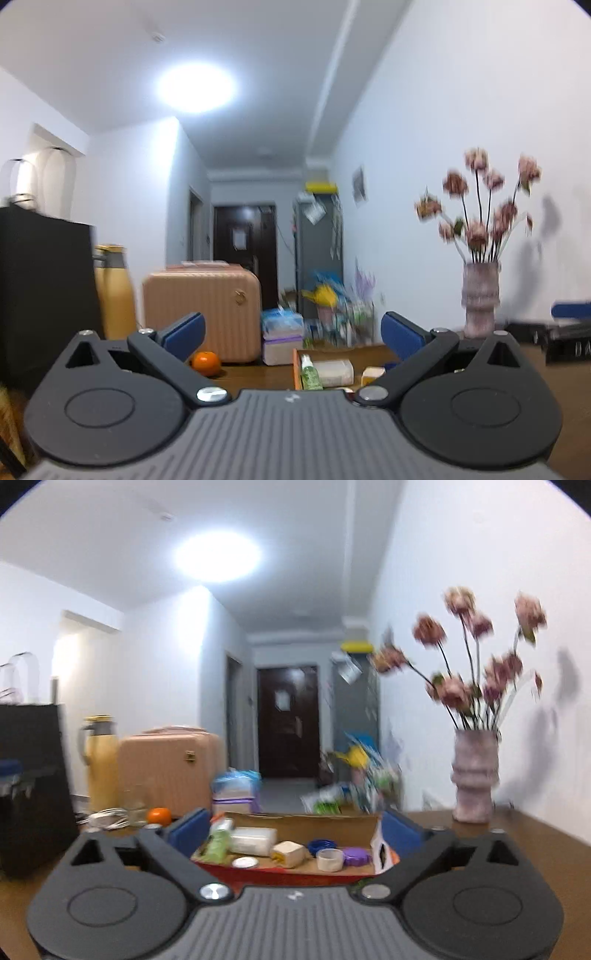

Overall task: Organize rigid objects
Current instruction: 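Release both items into the box and withdraw both tools toward the remaining caps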

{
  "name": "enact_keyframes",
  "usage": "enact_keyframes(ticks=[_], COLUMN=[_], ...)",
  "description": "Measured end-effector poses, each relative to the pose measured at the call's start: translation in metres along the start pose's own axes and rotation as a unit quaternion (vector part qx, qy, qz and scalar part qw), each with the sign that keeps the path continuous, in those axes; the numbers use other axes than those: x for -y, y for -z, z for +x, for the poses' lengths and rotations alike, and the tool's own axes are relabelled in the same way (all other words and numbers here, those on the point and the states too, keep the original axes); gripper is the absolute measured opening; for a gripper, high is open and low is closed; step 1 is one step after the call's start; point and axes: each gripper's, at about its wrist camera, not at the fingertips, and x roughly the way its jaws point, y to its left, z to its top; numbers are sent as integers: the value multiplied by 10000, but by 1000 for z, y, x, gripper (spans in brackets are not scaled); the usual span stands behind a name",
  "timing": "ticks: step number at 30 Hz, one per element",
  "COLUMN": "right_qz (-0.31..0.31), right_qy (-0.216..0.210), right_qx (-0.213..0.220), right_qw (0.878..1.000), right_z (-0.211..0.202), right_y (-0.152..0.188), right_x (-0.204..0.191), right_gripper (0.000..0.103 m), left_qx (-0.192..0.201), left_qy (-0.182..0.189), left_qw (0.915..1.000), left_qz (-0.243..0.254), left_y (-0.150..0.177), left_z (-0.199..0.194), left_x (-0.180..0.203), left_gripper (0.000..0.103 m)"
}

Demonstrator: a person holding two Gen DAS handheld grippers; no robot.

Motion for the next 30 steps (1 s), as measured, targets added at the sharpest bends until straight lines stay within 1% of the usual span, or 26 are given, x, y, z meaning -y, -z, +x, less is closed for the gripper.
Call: enact_keyframes(ticks=[3,5,6,8,11,14,18,22,25,28,30], right_qz=[-1,68,99,205,342,369,305,339,360,387,393], right_qy=[-13,118,214,382,494,517,495,487,515,544,531], right_qx=[173,283,314,351,319,243,119,61,-35,-287,-374], right_qw=[9999,9995,9992,9984,9977,9977,9982,9982,9980,9974,9971], right_z=[-41,-66,-76,-96,-109,-112,-105,-97,-87,-75,-68], right_y=[16,25,30,38,46,53,57,60,59,56,55], right_x=[-11,-17,-18,-21,-25,-28,-33,-34,-31,-26,-22], right_gripper=[103,103,103,103,103,103,103,103,103,103,103], left_qx=[130,240,287,306,171,106,2,-165,-354,-620,-742], left_qy=[72,55,57,14,45,110,147,208,216,167,185], left_qw=[9999,9997,9995,9993,9998,9998,9996,9993,9988,9968,9958], left_qz=[7,37,131,226,124,93,235,250,266,470,501], left_y=[10,16,20,24,26,31,40,47,52,61,65], left_z=[-42,-63,-71,-78,-77,-75,-72,-65,-55,-41,-30], left_x=[-2,-2,-1,1,2,5,10,12,14,19,21], left_gripper=[103,103,103,103,103,103,103,103,103,103,103])
